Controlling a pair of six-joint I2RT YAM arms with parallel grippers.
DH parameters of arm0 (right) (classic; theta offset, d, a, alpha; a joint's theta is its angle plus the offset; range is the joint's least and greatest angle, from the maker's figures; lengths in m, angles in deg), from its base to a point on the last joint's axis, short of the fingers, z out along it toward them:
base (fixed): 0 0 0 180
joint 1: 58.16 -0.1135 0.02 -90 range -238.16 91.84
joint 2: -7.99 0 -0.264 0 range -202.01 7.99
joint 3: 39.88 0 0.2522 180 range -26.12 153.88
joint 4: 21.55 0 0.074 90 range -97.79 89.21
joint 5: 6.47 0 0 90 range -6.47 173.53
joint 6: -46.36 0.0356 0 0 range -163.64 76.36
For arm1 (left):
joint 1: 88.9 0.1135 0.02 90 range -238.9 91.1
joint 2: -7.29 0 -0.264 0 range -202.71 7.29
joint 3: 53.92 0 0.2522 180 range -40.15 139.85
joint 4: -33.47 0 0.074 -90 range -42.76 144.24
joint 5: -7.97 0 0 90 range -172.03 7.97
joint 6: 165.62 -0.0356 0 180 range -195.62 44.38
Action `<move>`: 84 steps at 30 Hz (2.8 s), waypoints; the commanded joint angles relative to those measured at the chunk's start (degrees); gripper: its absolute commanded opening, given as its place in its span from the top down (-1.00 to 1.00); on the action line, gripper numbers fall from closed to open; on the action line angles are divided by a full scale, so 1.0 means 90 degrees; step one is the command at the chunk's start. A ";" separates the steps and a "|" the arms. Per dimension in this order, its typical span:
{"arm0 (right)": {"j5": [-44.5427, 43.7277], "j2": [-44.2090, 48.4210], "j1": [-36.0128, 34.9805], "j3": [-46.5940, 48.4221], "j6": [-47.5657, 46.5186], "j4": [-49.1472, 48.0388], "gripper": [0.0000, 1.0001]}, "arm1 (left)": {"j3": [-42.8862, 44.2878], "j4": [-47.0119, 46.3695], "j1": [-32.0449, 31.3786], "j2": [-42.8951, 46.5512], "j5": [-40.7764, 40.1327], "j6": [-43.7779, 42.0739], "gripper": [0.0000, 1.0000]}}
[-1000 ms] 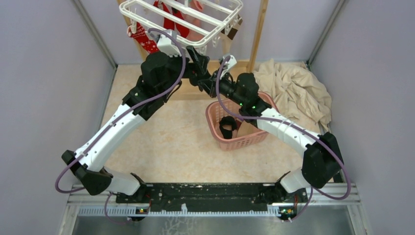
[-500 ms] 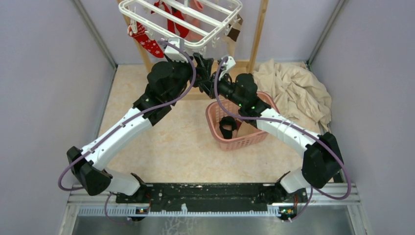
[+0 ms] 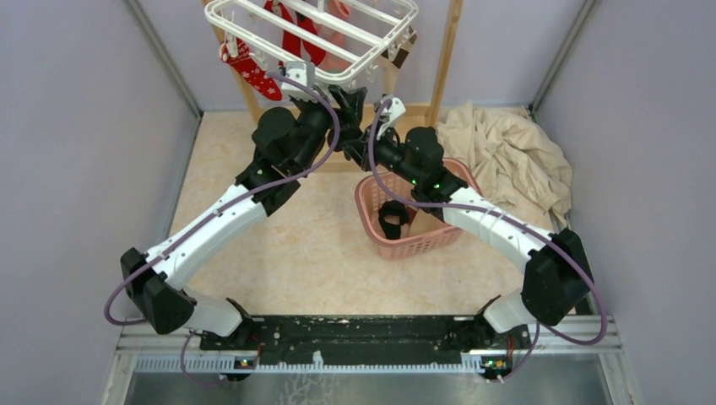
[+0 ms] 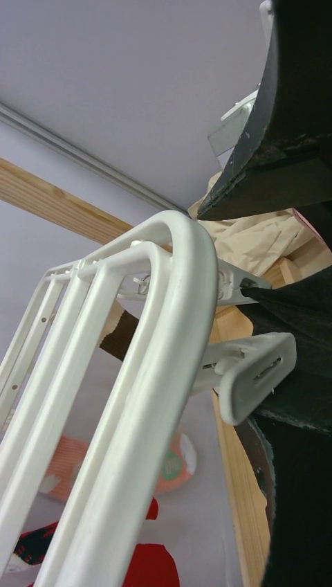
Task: Remove the socks clipped to the hanger
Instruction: Remove the sock from the hanger.
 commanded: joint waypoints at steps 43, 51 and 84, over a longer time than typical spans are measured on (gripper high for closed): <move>0.0023 0.0368 -0.0266 -0.0055 -0.0154 0.0184 1.00 | 0.0130 -0.1002 -0.0032 -0.0329 -0.0074 -0.0088 0.57; 0.0015 0.0441 -0.0270 -0.0072 -0.0144 0.0228 1.00 | 0.0175 -0.0930 -0.0032 -0.0335 -0.0048 -0.0128 0.75; -0.2568 0.2990 -0.0151 -0.1028 -0.0516 0.4026 1.00 | -0.0950 -0.0233 0.0084 0.1006 -0.0827 -0.0329 0.59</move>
